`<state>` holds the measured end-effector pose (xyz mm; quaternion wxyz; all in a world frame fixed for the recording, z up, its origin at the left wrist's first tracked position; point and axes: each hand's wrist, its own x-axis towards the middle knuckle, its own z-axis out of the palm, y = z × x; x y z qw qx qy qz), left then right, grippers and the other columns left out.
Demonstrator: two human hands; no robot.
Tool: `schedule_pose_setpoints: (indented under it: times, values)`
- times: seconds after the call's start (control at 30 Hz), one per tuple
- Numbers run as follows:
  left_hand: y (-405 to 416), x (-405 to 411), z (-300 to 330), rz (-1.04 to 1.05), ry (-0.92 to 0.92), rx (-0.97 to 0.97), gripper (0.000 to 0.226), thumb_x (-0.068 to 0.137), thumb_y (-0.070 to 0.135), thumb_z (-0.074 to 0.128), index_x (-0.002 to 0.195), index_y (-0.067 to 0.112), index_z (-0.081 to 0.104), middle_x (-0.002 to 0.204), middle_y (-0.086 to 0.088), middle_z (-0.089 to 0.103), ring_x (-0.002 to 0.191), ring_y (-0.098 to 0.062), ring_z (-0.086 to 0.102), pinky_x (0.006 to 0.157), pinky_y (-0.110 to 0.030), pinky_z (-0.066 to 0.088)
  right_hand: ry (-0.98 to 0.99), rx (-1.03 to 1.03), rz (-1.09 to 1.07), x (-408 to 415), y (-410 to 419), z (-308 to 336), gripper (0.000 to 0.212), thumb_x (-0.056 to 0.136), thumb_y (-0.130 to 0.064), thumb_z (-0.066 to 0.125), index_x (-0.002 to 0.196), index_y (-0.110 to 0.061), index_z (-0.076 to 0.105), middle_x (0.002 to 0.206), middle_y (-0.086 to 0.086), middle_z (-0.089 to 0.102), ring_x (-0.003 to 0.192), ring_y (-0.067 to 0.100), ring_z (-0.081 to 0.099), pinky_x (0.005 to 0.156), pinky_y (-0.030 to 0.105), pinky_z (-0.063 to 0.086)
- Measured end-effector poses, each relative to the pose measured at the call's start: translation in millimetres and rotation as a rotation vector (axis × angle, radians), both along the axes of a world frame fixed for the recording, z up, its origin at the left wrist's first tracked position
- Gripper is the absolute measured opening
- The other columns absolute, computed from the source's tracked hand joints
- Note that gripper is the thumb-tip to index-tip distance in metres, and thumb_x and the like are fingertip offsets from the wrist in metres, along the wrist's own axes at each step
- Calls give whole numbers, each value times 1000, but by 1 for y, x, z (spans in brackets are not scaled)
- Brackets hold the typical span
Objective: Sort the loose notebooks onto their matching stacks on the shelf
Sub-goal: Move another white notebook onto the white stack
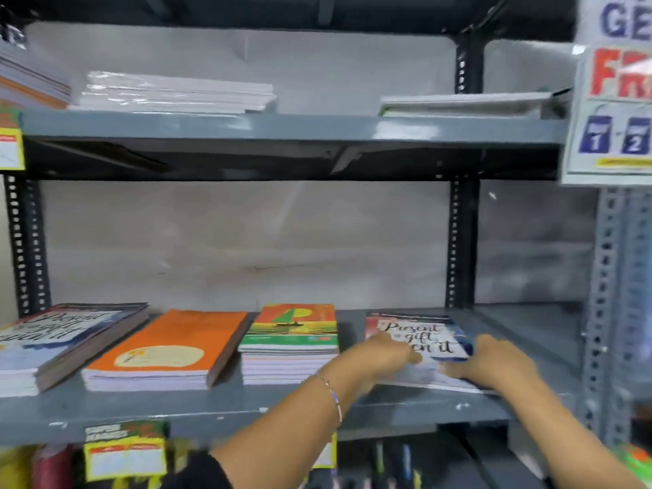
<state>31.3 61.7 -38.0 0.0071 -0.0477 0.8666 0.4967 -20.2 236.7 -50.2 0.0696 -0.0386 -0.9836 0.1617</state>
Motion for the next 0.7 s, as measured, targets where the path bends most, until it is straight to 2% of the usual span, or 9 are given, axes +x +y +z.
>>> schedule_pose_setpoints:
  times: [0.07,0.13,0.2,0.23,0.3,0.43,0.57,0.63,0.7]
  values:
    - [9,-13,-9,108,-38,-182,59,78,37,63,129,9,53,133,-15,55,120,-29,54,102,-33,45,54,33,16,-2,-1,-4,84,62,-76,65,122,-18,55,128,4,63,115,24,61,86,32,49]
    - [10,-23,-10,179,-39,-207,46,80,35,62,116,7,58,128,-15,58,116,-27,56,89,-25,47,82,52,45,-3,-1,-5,79,67,-74,64,124,-19,56,125,3,65,113,24,62,82,32,49]
    - [5,-32,-3,196,-6,-65,16,85,20,62,97,10,58,109,-13,63,95,-20,59,70,-22,44,106,73,69,-2,-2,-8,74,72,-74,61,121,-20,56,122,4,66,111,25,63,77,33,47]
    - [4,-34,0,209,9,11,12,85,12,62,95,11,56,104,-14,63,89,-20,56,69,-23,43,126,95,77,-2,0,-11,71,74,-74,58,118,-18,57,120,5,66,110,26,63,74,33,46]
    - [0,-35,3,234,0,69,11,86,2,57,95,8,54,97,-17,62,83,-23,55,69,-28,44,196,136,83,0,1,-18,68,79,-73,54,114,-15,57,116,7,68,107,28,62,72,34,45]
    - [1,-24,-1,245,-28,289,10,94,-5,44,98,4,45,82,-10,58,62,-28,64,49,-38,60,295,99,83,5,2,-29,65,79,-73,52,114,-18,58,109,5,70,105,28,59,68,33,43]
    - [2,-14,-4,222,94,386,15,96,5,46,92,19,45,99,-1,53,75,-27,63,59,-50,61,261,-233,98,5,13,-29,69,68,-70,68,115,-20,54,109,3,70,105,29,61,66,32,46]
    - [2,-10,-4,204,168,497,15,96,8,50,105,19,48,105,3,53,81,-25,61,61,-53,61,242,-471,81,0,23,-31,67,70,-57,74,118,-14,55,108,7,69,100,30,63,68,34,45]
    - [-1,-6,-2,196,235,611,21,96,7,52,115,17,48,108,4,54,84,-27,63,59,-55,60,229,-811,96,-9,34,-32,60,77,-37,77,120,1,58,101,18,69,90,26,61,72,37,45]
